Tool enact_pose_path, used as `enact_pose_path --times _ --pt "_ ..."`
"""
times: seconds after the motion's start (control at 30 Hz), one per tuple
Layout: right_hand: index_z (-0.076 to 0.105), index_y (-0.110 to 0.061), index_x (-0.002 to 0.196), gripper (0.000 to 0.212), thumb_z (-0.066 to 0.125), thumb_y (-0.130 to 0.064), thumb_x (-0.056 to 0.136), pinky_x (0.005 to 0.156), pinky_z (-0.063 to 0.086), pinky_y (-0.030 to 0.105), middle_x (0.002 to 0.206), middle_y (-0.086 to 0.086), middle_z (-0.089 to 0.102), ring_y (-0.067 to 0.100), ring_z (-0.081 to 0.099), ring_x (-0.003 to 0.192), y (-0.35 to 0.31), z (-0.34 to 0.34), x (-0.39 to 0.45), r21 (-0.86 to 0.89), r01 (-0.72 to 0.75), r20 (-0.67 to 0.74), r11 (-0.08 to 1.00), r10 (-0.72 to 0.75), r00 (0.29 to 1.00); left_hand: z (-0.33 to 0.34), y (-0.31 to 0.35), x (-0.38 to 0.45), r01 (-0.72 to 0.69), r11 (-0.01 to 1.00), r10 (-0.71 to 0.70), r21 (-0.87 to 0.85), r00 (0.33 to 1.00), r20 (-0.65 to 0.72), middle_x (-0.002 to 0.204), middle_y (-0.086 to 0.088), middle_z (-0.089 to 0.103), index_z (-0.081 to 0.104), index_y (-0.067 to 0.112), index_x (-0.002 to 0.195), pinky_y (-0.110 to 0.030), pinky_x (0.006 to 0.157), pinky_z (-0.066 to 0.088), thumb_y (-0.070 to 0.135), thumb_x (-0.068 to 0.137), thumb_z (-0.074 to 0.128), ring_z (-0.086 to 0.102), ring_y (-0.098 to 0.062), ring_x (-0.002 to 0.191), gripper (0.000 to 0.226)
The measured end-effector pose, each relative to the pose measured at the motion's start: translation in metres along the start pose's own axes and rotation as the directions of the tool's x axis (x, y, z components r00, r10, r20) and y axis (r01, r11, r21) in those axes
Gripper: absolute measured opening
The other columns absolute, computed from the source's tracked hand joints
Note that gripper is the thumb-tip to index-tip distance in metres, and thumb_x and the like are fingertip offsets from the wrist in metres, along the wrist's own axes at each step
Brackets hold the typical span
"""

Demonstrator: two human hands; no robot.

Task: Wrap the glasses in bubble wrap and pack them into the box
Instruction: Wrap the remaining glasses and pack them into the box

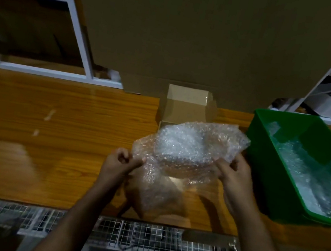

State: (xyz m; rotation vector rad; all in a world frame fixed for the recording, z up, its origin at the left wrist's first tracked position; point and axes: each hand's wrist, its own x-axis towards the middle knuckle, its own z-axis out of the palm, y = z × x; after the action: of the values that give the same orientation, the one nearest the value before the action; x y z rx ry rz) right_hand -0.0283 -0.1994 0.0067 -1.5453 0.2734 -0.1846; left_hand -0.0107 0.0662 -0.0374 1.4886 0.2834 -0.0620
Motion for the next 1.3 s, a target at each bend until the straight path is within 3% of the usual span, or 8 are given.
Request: enact_pose_path --times 0.13,0.23,0.37,0.5,0.63,0.83,1.1,1.3 --pt "0.061 -0.022 0.117 0.034 0.058 0.002 0.094 0.083 0.058 0.033 0.109 -0.006 0.074 0.017 0.069 0.104 -0.047 -0.007 -0.001 -0.027 0.190 0.320 0.981 -0.171 0.932 -0.005 0.040 0.001 -0.263 0.916 0.239 0.303 0.964 0.113 0.152 0.013 0.038 0.048 0.034 0.121 -0.029 0.095 0.041 0.047 0.057 0.092 0.040 -0.011 0.128 0.079" --pt "0.054 -0.022 0.123 0.046 0.062 0.005 0.086 0.081 0.058 0.028 0.107 -0.006 0.074 0.015 0.071 0.101 -0.081 -0.009 0.004 -0.006 0.208 0.473 0.978 -0.180 0.862 0.014 0.072 0.004 -0.331 0.886 0.176 0.326 0.889 0.423 0.150 0.021 0.038 0.033 0.043 0.146 -0.030 0.103 0.039 0.042 0.059 0.094 0.040 -0.001 0.131 0.106" --pt "0.051 -0.013 0.128 0.051 0.072 -0.004 0.082 0.090 0.053 0.052 0.123 0.018 0.064 0.037 0.066 0.108 -0.104 -0.005 0.022 0.071 0.183 0.479 0.981 -0.195 0.856 0.048 0.086 0.010 -0.280 0.943 0.120 0.180 0.790 0.601 0.118 0.005 0.071 0.060 0.019 0.130 -0.029 0.087 0.056 0.012 0.082 0.078 0.068 -0.014 0.108 0.051" --pt "0.064 -0.010 0.126 0.040 0.058 -0.034 0.095 0.094 0.056 0.047 0.127 0.012 0.066 0.031 0.065 0.115 -0.089 -0.007 0.035 0.456 -0.236 0.449 0.858 0.008 0.894 0.064 0.076 0.015 -0.232 0.973 0.216 -0.016 0.877 0.429 0.084 0.002 0.074 0.073 0.008 0.101 -0.023 0.067 0.053 0.007 0.091 0.068 0.066 -0.010 0.076 0.012" --pt "0.057 -0.020 0.139 0.064 0.061 -0.059 0.088 0.099 0.050 0.058 0.143 0.011 0.057 0.036 0.054 0.130 -0.042 -0.011 0.027 0.132 -0.389 0.540 0.912 0.263 0.799 0.061 0.070 0.022 -0.175 0.984 0.179 -0.045 0.921 0.346 0.084 -0.006 0.074 0.073 0.003 0.095 -0.025 0.067 0.053 0.008 0.089 0.069 0.066 -0.013 0.073 0.008" --pt "0.064 -0.021 0.122 0.036 0.058 0.001 0.094 0.077 0.059 0.029 0.113 -0.001 0.075 0.019 0.070 0.107 -0.052 -0.009 0.025 0.066 0.078 0.474 0.995 -0.100 0.875 0.056 0.077 0.023 -0.178 0.982 0.187 -0.057 0.928 0.323 0.105 -0.010 0.076 0.071 0.004 0.107 -0.035 0.085 0.057 0.001 0.088 0.069 0.071 -0.022 0.098 0.020" --pt "0.077 -0.009 0.070 0.044 0.051 0.024 0.083 0.087 0.053 0.022 0.093 -0.008 0.074 0.007 0.066 0.096 -0.066 -0.016 0.042 -0.062 0.533 0.475 0.844 -0.445 0.759 0.034 0.098 0.026 -0.494 0.863 0.491 -0.104 0.772 0.404 0.091 0.001 0.077 0.078 0.022 0.065 -0.040 0.083 0.058 0.006 0.068 0.081 0.067 -0.028 0.099 0.016" --pt "0.078 -0.007 0.090 0.022 0.065 0.008 0.081 0.089 0.055 0.033 0.115 0.007 0.064 0.020 0.062 0.112 -0.060 -0.009 0.044 -0.034 0.702 0.428 0.712 -0.624 0.654 0.026 0.104 0.022 -0.767 0.640 0.706 -0.040 0.567 0.426 0.099 -0.002 0.074 0.075 0.013 0.073 -0.034 0.081 0.057 0.030 0.075 0.083 0.067 -0.023 0.100 0.018"
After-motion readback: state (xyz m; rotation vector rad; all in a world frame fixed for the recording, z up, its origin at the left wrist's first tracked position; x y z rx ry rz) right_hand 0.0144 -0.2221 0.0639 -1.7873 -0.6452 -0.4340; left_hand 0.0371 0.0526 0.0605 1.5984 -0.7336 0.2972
